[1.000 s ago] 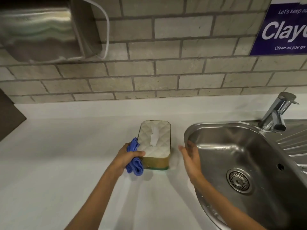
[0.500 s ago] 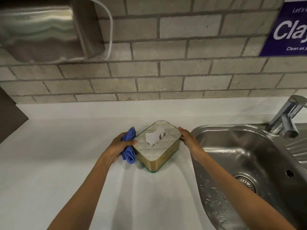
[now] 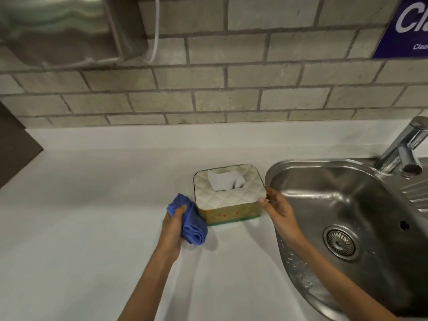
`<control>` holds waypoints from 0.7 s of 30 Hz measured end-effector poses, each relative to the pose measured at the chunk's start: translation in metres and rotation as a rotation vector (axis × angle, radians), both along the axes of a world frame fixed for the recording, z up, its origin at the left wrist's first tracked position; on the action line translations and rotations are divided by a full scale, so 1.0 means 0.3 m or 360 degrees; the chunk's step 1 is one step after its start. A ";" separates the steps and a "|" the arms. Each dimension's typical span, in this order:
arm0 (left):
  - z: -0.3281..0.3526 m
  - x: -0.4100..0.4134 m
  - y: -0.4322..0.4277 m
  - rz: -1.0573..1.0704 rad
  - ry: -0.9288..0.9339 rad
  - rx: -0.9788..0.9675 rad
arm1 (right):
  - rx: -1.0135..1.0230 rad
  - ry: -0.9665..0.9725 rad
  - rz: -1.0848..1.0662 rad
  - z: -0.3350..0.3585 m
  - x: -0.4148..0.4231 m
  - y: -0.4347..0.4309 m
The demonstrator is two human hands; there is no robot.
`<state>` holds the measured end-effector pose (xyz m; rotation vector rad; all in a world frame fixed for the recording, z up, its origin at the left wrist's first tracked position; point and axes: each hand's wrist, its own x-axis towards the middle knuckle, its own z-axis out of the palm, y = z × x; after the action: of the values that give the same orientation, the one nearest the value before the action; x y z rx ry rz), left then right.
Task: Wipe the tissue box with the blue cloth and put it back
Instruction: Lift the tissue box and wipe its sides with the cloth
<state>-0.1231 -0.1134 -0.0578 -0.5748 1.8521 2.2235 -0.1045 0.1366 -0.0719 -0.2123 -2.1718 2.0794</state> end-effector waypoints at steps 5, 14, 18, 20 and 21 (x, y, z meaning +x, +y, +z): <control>0.025 -0.036 0.029 -0.0117 0.0152 -0.0294 | 0.0152 -0.0059 0.0203 0.002 -0.009 0.016; 0.022 -0.059 0.081 -0.0240 0.0240 -0.0609 | 0.0109 0.0019 0.0083 -0.009 -0.018 -0.005; 0.058 -0.093 0.072 -0.0240 0.0264 -0.0842 | 0.0153 -0.0019 -0.0136 0.020 -0.028 -0.023; 0.086 -0.113 0.070 -0.0237 0.0265 -0.0982 | 0.0238 -0.0078 -0.0242 0.039 -0.030 -0.029; 0.100 -0.123 0.069 -0.0231 0.0259 -0.1046 | 0.0270 -0.0104 -0.0281 0.050 -0.031 -0.030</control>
<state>-0.1600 -0.0926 -0.0277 -0.3355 2.6217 1.5816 -0.1138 0.1277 -0.0568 -0.4418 -2.2603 1.8087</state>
